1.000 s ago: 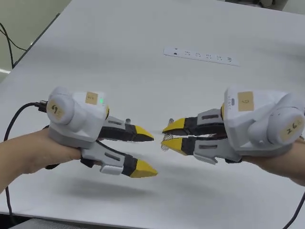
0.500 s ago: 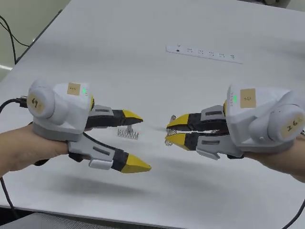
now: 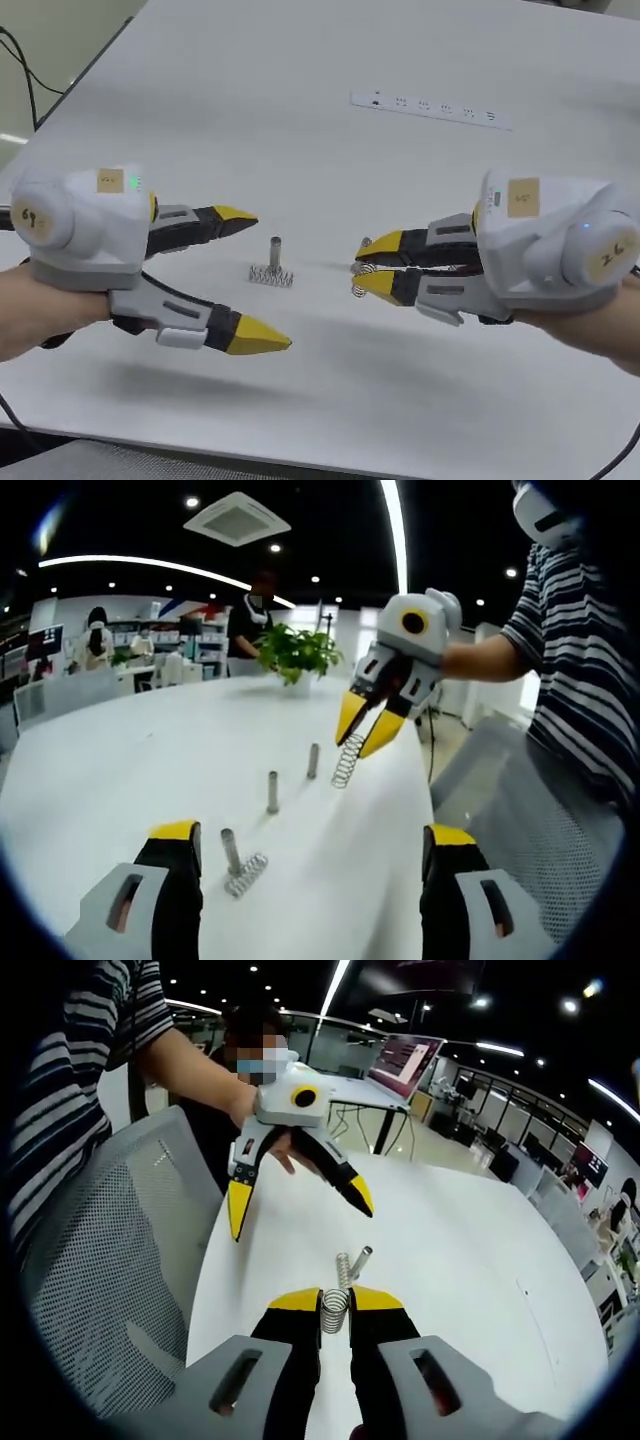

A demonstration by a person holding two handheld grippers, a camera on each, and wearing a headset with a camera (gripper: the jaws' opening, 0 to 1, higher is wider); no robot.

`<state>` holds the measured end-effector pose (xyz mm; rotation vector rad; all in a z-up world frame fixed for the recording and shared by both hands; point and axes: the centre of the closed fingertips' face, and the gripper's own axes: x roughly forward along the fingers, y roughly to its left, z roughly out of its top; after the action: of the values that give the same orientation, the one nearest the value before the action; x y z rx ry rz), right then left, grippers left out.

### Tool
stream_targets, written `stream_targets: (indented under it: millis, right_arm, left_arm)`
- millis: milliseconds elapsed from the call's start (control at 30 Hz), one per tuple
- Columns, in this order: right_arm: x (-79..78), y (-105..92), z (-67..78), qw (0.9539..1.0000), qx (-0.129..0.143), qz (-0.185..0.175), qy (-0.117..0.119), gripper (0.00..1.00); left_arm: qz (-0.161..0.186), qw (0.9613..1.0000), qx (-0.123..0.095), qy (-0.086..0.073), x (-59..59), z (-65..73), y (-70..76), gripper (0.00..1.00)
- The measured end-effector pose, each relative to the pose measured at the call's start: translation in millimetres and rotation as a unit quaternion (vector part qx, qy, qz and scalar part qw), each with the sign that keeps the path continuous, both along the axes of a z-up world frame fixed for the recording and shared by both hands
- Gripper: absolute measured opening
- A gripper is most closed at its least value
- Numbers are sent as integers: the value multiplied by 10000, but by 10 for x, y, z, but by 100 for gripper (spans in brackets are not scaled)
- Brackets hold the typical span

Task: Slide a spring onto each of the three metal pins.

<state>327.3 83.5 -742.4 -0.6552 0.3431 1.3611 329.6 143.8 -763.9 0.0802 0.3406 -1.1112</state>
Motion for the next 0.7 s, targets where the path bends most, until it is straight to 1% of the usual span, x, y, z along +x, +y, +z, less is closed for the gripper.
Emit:
stream_targets:
  millis: [67, 133, 200, 267, 333, 400, 500, 567, 633, 700]
  right_arm:
    - [9, -1, 3, 10000, 1, -7, -1, 7]
    - [23, -5, 1, 10000, -3, -29, -7, 7]
    - [36, -9, -3, 10000, -4, -49, -6, 7]
    - [49, -15, -5, 10000, 3, -88, 25, 7]
    - [68, -21, -6, 9998, 32, -144, 91, 7]
    - [93, -34, -15, 9998, 15, -168, 69, 7]
    - [141, -66, -40, 9996, -20, -246, 166, 7]
    - [173, -83, -50, 9992, -18, -312, 255, 7]
    - [195, -98, -64, 9986, -19, -364, 383, 7]
    - [211, -102, -71, 9982, -9, -393, 461, 7]
  left_arm:
    - [99, 9999, -36, 6, 22, 4, 53, 94]
    - [174, 9998, -50, 11, 30, 10, 95, 96]
    - [219, 9997, -62, -16, 31, 22, 126, 95]
    - [309, 9995, -97, 10, 43, 31, 162, 98]
    - [343, 9994, -94, 7, 44, 32, 192, 98]
    - [375, 9992, -106, 36, 40, 21, 219, 98]
    - [427, 9991, -52, 57, 36, -14, 256, 98]
    - [434, 9990, -79, 106, 20, -21, 268, 98]
    - [453, 9989, -58, 107, 14, -31, 281, 98]
    - [445, 9989, -64, 138, -2, -37, 285, 98]
